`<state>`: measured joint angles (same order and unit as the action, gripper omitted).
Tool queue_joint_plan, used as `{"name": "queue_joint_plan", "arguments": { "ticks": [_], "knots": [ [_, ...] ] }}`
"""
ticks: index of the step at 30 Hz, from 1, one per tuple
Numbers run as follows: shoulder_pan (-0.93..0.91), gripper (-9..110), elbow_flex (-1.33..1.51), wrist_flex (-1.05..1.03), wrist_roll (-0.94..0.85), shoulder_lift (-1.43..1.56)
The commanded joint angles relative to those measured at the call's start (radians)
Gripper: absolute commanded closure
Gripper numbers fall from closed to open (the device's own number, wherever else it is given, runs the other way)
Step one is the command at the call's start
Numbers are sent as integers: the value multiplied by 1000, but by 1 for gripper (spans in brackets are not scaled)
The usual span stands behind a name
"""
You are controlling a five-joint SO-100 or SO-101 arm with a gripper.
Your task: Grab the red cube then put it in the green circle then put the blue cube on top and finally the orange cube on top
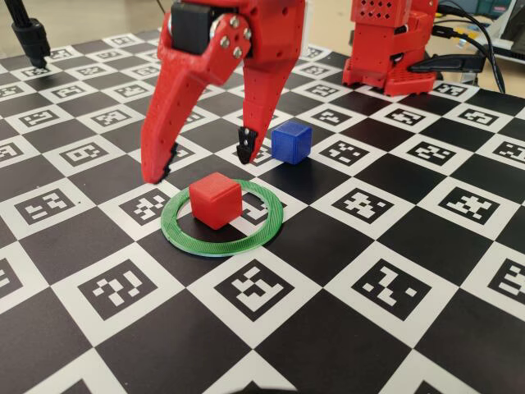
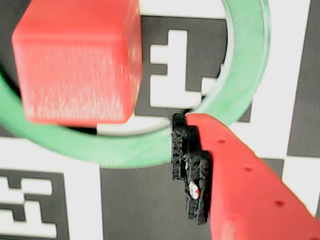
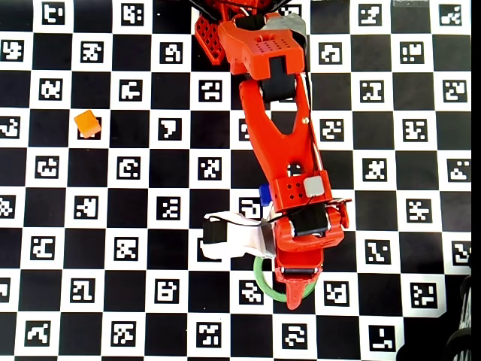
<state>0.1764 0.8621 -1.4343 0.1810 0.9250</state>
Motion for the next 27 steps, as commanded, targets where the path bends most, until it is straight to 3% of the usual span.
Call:
{"name": "queue_joint_plan", "arguments": {
  "ticks": [1,12,27],
  "knots": [
    [-18,54,-21,-21,12,187],
    [-49,53,78,-98,41,385],
    [-55,53,522,-66,-38,741]
  ]
}}
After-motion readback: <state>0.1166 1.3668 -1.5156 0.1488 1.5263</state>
